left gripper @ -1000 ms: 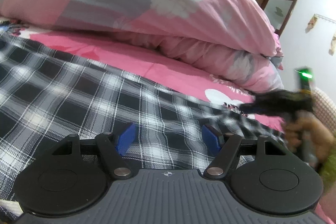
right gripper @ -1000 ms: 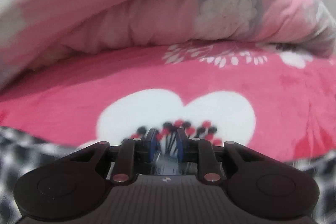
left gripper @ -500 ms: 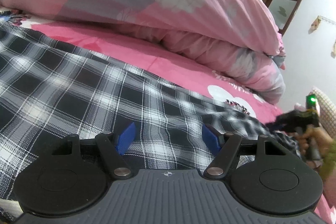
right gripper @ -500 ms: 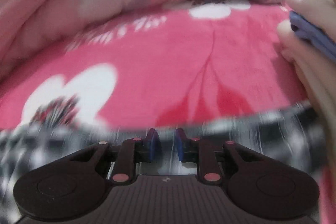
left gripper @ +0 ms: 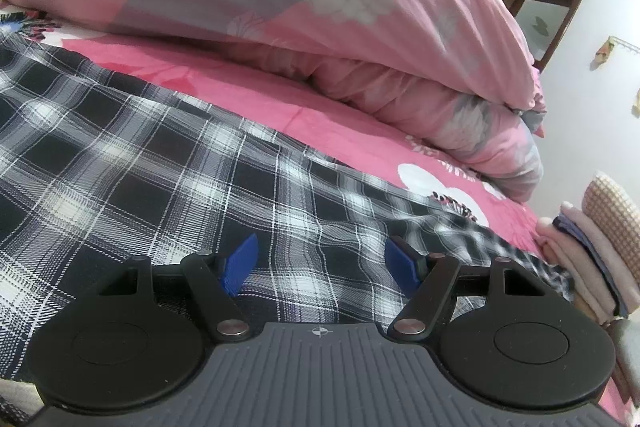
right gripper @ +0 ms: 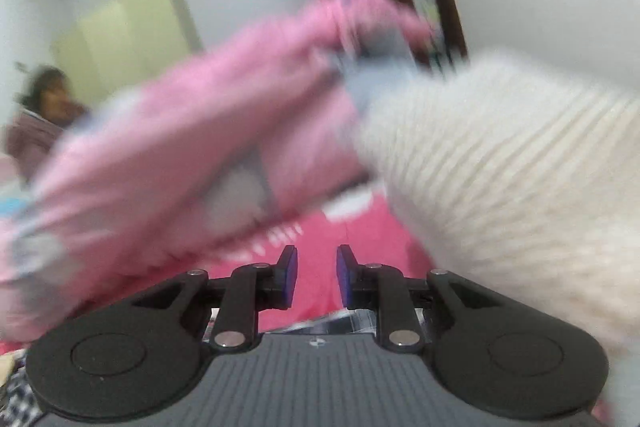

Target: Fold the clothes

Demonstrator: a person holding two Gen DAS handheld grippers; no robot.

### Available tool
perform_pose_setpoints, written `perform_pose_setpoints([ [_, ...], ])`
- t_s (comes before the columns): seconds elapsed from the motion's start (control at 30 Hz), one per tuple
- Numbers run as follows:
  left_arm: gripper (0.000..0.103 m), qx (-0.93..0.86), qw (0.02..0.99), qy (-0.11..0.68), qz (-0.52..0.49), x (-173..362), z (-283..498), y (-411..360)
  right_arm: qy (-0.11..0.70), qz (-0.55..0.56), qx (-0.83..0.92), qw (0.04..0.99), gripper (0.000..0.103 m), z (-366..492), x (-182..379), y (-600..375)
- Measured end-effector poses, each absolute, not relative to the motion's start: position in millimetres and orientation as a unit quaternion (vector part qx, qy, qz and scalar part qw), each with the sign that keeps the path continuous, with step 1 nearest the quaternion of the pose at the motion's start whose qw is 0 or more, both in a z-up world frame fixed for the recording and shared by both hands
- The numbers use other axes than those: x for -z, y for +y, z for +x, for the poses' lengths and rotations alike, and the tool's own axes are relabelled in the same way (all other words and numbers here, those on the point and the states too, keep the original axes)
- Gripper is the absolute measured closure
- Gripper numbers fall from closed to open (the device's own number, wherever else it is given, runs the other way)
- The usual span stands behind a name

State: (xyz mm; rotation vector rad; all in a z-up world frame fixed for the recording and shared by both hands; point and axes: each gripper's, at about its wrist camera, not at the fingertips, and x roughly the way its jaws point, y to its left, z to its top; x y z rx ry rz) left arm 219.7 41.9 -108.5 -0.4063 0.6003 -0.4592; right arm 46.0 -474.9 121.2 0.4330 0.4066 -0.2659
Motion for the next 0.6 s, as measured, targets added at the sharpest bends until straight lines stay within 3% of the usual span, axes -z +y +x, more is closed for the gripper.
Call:
perform_pose_setpoints([
  [0.07, 0.033, 0.221, 0.91, 0.291, -0.197, 108, 220, 42, 0.179, 0.24, 0.109, 0.948, 0.073, -1, -148, -471],
  [0.2, 0.032, 0.221, 0.91, 0.291, -0.197, 108, 220, 42, 0.223, 0.343, 0.11, 0.906, 0.065, -32, -117, -474],
  [0.3, 0.032, 0.222, 0.908, 0.291, -0.202, 109, 221, 44, 0.29, 0.434, 0.155, 0.839, 0.065, -27, -44, -488],
  [0.4, 0.032, 0.223, 0.907, 0.291, -0.205, 110, 221, 45, 0.301, 0.514, 0.204, 0.777, 0.065, -20, 18, -510],
  [0.6, 0.032, 0.224, 0.905, 0.293, -0.21, 110, 223, 46, 0.277, 0.531, 0.262, 0.757, 0.066, 10, 56, -529],
])
